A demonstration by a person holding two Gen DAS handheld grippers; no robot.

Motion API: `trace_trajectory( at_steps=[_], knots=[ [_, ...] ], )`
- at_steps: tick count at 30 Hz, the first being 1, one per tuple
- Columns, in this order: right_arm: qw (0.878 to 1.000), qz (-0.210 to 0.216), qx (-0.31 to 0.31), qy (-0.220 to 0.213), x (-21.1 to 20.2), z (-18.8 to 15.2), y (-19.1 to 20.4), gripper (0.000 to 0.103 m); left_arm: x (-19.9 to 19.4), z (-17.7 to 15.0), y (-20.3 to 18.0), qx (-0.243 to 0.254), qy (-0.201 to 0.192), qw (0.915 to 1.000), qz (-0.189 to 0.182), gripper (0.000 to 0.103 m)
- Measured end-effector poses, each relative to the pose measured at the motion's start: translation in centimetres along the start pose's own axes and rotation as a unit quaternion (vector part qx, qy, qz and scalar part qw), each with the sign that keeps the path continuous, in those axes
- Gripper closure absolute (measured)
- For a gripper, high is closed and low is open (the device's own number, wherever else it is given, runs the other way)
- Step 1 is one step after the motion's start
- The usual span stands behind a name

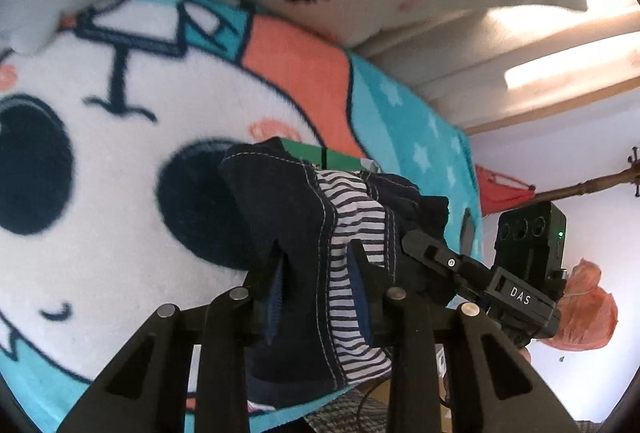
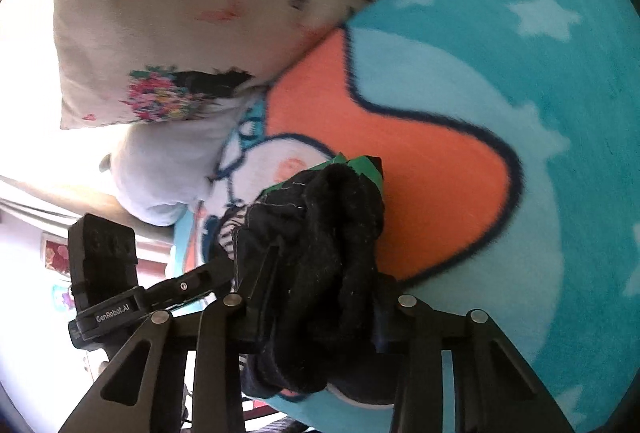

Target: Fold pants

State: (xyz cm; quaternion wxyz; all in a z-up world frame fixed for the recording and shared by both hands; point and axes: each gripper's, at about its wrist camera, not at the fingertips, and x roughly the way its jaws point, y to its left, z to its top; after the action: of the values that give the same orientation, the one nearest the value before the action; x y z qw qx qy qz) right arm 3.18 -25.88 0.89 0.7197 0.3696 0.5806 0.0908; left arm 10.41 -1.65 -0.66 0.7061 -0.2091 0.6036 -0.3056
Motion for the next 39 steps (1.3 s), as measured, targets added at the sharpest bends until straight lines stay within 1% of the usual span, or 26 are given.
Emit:
trace_trajectory(
  at_steps=[2,5,11,16,17,18,21,22,25,29,31,32,33,35,36,39],
  knots=[
    [1.0,0.01,-0.01,-0.003,0.1,0.6,1.5,0.063,-1.4,0.6,0.2,0.0,-0.016,0.9999,0.002,0.074],
    [0.999,0.014,-0.031,-0.001,1.0,1.6,3.6,0.063,-2.4,1.8,0.9,-0.005,-0.032,0.9994,0.014,0.074],
    [0.998,-0.006,-0.063,0.012,5.3,3.3,6.8,0.063,-3.3,3.6,4.0,-0.018,-0.047,0.997,0.059,0.074],
    [0.996,-0.032,-0.073,0.028,8.9,3.6,7.2,0.063,-2.8,4.2,6.5,-0.032,-0.045,0.9943,0.091,0.074],
    [0.996,-0.038,-0.071,0.026,9.2,3.7,6.9,0.061,-2.7,4.3,6.9,-0.035,-0.044,0.9935,0.099,0.074],
    [0.997,-0.039,-0.066,0.025,9.4,3.7,6.5,0.057,-2.4,4.5,7.2,-0.038,-0.04,0.9928,0.106,0.073],
    [0.998,-0.051,-0.041,0.024,9.6,4.1,5.2,0.043,-1.4,4.7,7.7,-0.041,-0.025,0.9925,0.112,0.069],
    [0.998,-0.055,-0.034,0.026,9.6,4.2,4.8,0.041,-1.4,4.7,7.6,-0.039,-0.025,0.9925,0.114,0.069],
    [0.998,-0.055,-0.024,0.015,8.4,4.4,4.8,0.041,-2.3,4.9,6.8,-0.032,-0.032,0.9927,0.112,0.069],
    [0.997,-0.059,-0.039,-0.042,4.2,4.6,6.1,0.04,-5.2,4.6,5.5,-0.025,-0.068,0.9905,0.117,0.069],
    [0.996,-0.043,-0.049,-0.057,2.6,4.6,7.1,0.05,-6.2,4.2,5.0,-0.026,-0.079,0.9912,0.102,0.069],
    [0.996,-0.035,-0.054,-0.056,2.3,4.5,7.5,0.062,-6.4,3.9,4.8,-0.027,-0.082,0.9919,0.094,0.069],
    [0.997,-0.025,-0.058,-0.051,2.2,4.4,7.8,0.065,-6.4,3.5,4.4,-0.025,-0.081,0.9926,0.087,0.069],
    [0.998,-0.005,-0.059,-0.035,2.8,4.0,8.2,0.065,-5.6,2.6,3.9,-0.02,-0.073,0.9938,0.081,0.069],
    [0.998,-0.004,-0.056,-0.026,3.3,3.8,8.1,0.065,-4.7,2.0,3.6,-0.018,-0.063,0.9947,0.079,0.069],
    [0.999,-0.027,-0.039,-0.012,5.4,3.4,7.0,0.065,-1.8,0.7,3.7,-0.016,-0.03,0.9955,0.088,0.069]
  ],
)
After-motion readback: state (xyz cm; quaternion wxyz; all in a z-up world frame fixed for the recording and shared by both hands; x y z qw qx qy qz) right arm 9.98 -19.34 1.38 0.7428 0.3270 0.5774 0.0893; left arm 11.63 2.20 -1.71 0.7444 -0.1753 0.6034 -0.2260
